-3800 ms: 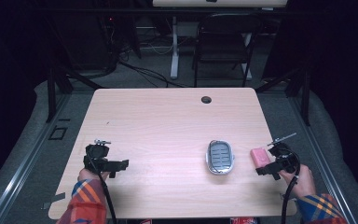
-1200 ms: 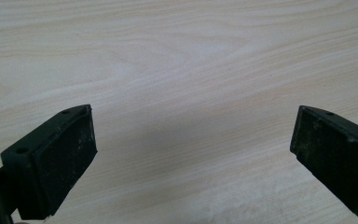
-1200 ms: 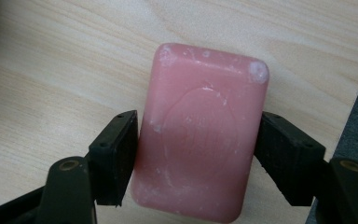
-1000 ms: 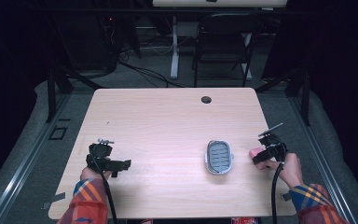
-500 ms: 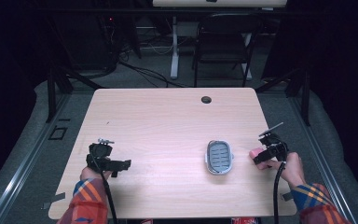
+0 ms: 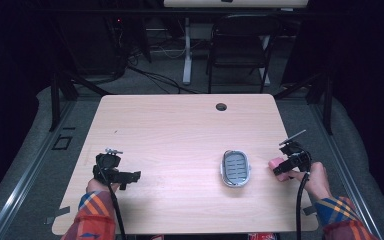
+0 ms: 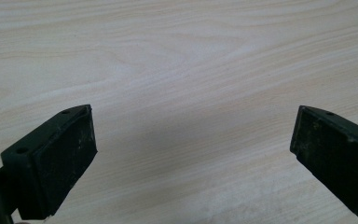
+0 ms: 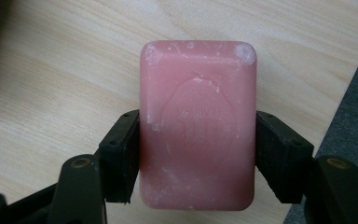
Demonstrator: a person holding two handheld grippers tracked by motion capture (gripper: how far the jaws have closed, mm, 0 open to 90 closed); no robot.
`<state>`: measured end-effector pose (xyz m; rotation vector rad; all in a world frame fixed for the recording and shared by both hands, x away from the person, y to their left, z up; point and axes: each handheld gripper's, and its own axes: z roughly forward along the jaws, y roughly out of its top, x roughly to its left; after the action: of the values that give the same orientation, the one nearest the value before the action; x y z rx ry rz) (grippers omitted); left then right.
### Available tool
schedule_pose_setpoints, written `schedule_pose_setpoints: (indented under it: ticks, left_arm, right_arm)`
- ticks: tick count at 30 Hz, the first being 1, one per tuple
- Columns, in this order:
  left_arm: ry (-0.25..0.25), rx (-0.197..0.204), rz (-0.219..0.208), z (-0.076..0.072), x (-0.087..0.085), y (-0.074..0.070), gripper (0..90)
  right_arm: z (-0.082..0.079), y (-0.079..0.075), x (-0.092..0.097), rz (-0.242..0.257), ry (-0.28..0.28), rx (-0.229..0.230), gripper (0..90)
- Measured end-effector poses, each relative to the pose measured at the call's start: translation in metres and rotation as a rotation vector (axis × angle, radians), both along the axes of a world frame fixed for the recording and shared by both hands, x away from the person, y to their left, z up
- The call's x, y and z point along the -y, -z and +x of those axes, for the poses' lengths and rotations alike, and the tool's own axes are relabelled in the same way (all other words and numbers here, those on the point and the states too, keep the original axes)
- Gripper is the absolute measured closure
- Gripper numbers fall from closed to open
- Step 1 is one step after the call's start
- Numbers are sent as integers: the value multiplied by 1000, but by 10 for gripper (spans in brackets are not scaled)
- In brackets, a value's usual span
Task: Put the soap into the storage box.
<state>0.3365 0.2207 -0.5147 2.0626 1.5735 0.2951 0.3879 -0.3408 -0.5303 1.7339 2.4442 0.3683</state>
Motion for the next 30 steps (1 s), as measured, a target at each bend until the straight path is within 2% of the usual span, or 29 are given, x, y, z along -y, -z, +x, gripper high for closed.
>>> schedule_pose_setpoints:
  ticks: [2,7,9,15,20,22,25,26,30]
  left_arm:
    - [2,1,0,0,0,0,2]
    - [0,2,-3,0,0,0,2]
    - [2,5,-1,-1,0,-1,2]
    - [1,0,-2,0,0,0,2]
    - [8,3,0,0,1,0,2]
    - [7,-3,-1,1,0,0,2]
    - [5,0,-2,1,1,0,2]
    - [7,0,0,1,1,0,2]
    - [9,0,1,1,1,0,2]
  right_arm:
    - [0,-2,2,-17,-26,-19,375]
    - [-2,-5,-1,-20,-32,-4,375]
    - [-1,-7,-1,-30,-52,-14,375]
    - [-2,-9,-1,-32,-55,-19,376]
    - [-4,-10,-2,-36,-51,6,376]
    - [-3,-14,-3,-45,-77,-15,376]
    - [-4,-17,-5,-36,-73,4,376]
    - [-4,-19,-5,-48,-90,2,376]
    - [-5,-27,-6,-45,-106,5,376]
